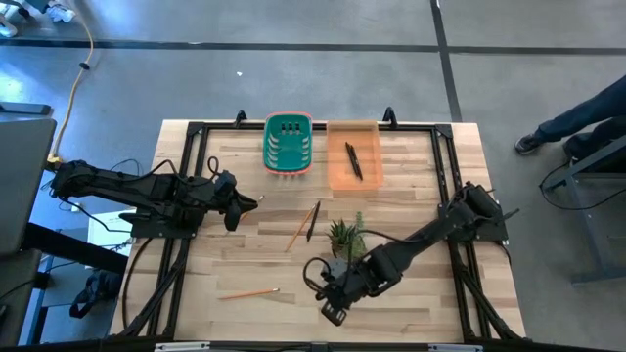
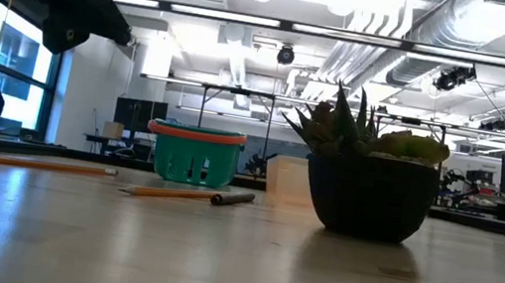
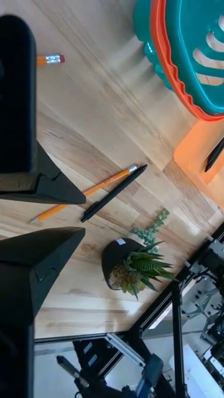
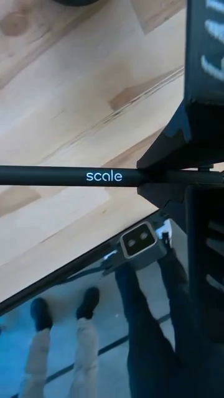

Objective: Sort pens & pencils
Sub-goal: Put the bottom black ballpoint pen into the orange bin, then put the black ballpoint pen into the orange bin

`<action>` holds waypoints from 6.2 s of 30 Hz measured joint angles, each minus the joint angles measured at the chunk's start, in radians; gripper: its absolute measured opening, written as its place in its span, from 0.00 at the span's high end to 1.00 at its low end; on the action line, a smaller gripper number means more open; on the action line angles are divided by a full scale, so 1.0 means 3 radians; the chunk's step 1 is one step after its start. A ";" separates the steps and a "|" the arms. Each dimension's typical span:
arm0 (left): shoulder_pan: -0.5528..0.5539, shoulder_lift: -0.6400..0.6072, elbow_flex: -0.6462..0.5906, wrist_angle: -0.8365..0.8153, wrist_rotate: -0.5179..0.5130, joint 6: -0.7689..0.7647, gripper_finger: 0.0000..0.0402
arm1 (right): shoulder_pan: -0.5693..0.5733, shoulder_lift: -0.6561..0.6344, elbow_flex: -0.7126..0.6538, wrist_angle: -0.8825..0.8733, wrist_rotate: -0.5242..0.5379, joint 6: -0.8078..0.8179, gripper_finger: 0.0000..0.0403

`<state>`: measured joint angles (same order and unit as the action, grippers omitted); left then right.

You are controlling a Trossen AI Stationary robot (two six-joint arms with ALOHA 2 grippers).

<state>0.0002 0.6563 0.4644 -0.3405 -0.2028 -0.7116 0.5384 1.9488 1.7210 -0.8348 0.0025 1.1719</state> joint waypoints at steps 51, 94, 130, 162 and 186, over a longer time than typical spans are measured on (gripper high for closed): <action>0.0000 0.0000 0.0000 0.0000 -0.0001 0.0025 0.86 | -0.1205 0.0000 0.1299 -0.1101 0.0244 0.0044 1.00; -0.0001 0.0001 0.0000 0.0005 -0.0001 0.0001 0.86 | -0.2345 0.0000 0.1424 -0.2166 0.0165 -0.0122 1.00; 0.0000 0.0001 0.0000 0.0280 -0.0181 -0.0001 0.86 | -0.3253 0.0400 0.1411 -0.2407 0.0165 -0.0619 1.00; -0.0001 0.0001 0.0000 0.0253 -0.0235 0.0102 0.86 | -0.3389 0.0989 0.1410 -0.2304 0.0267 -0.0621 0.89; 0.0000 0.0001 0.0000 0.0256 -0.0234 0.0074 0.86 | -0.3312 0.0983 0.1415 -0.2227 0.0079 -0.0823 0.82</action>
<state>0.0000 0.6566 0.4644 -0.2638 -0.2729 -0.6894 -0.4551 2.2438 2.1456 -1.5029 0.0260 0.9251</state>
